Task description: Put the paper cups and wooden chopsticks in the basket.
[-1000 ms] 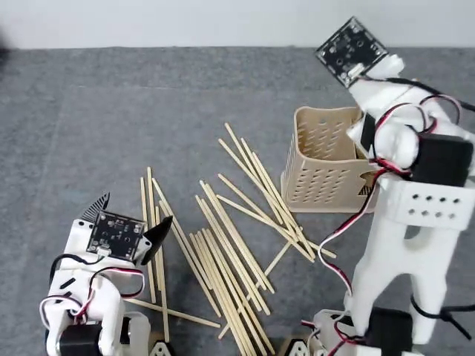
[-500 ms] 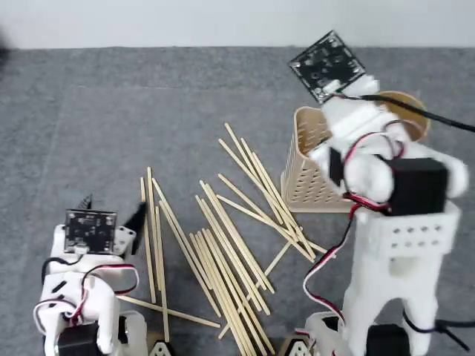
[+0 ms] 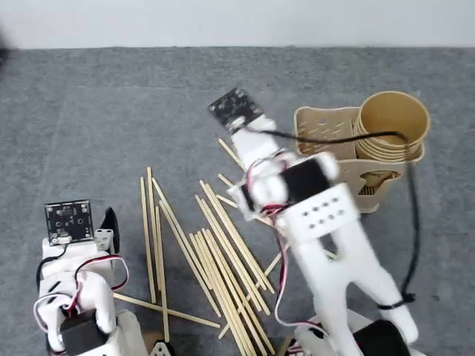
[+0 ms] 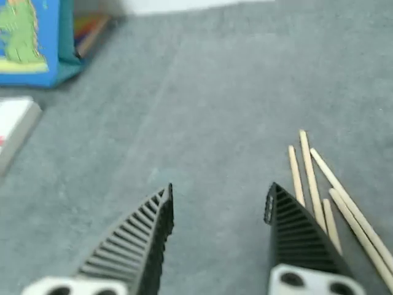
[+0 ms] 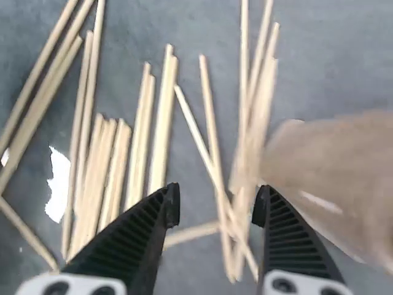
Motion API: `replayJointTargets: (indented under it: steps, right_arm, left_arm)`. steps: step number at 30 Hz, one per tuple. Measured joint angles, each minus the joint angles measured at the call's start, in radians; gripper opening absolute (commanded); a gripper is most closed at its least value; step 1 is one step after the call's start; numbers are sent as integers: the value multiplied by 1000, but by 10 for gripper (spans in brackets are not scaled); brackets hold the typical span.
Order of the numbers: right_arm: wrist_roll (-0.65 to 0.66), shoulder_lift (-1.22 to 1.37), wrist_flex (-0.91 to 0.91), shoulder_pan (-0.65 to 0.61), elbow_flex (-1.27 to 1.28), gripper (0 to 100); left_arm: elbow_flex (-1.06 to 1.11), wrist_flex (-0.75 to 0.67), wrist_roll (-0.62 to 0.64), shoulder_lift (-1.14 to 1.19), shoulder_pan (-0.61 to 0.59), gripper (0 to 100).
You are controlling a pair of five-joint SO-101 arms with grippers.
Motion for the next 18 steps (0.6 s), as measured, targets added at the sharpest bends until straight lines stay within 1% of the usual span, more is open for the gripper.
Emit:
replayJointTargets:
  steps: [5,8,13,18]
  right_arm:
    - [-74,2,-334,-71,311,204]
    - [-84,6,-470,-92,388,204]
    - [-97,127,-516,-104,385,204]
    - [-155,351,-509,-109,269,204]
  left_arm:
    - [41,0,51,0,0,228]
    - [57,0,54,0,0,228]
    - [61,0,57,0,0,228]
    - [75,0,57,0,0,228]
